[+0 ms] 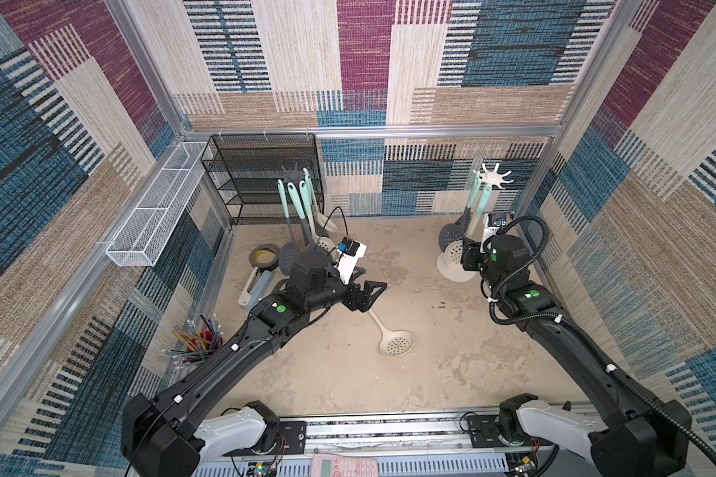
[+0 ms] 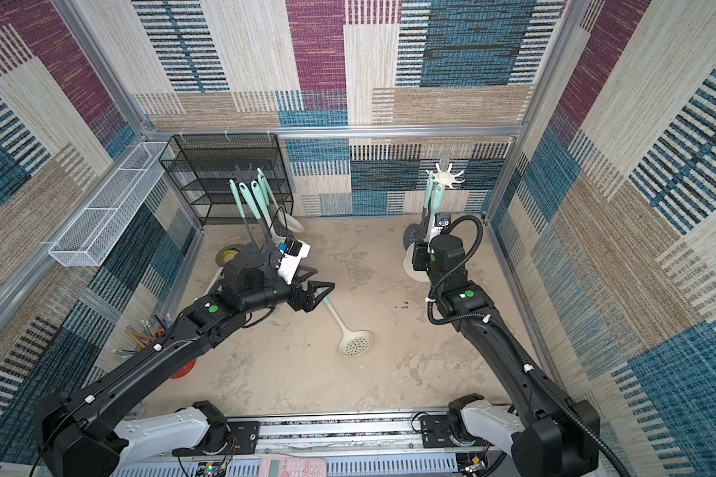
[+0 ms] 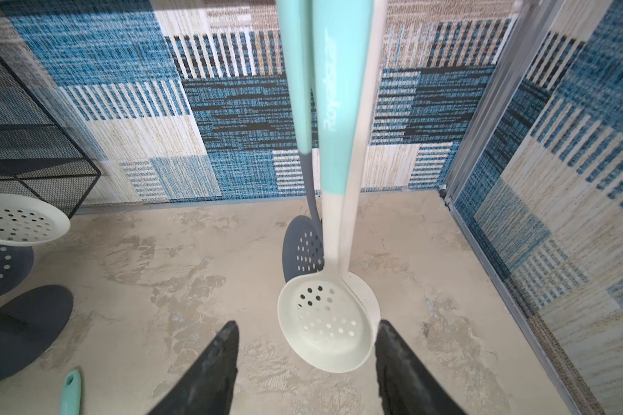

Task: Hang the skimmer on the kitchen utensil rack
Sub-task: Hang the skimmer on the rack.

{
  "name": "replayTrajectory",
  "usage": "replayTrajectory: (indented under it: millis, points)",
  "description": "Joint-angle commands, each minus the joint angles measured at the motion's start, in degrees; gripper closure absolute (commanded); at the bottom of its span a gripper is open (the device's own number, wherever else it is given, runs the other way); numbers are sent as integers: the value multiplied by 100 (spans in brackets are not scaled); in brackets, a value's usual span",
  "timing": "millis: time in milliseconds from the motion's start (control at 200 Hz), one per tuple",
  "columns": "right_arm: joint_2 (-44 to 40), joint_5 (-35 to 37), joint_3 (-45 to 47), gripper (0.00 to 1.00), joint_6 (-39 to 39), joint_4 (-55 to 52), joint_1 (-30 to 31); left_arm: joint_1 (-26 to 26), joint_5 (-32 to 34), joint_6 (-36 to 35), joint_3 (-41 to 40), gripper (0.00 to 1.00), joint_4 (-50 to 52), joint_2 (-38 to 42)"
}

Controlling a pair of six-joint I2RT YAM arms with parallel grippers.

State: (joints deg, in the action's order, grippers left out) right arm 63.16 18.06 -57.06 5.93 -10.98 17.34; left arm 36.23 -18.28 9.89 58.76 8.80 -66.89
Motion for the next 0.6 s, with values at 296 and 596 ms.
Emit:
replayTrajectory:
  millis: [296,596]
  points:
    - [-452,-89,-341,18,11,-149,412,-5,388,-102,56,13,128,-77]
    - [16,-292,-158,21,59,-46,1709,-2,1157,-11,101,13,340,33]
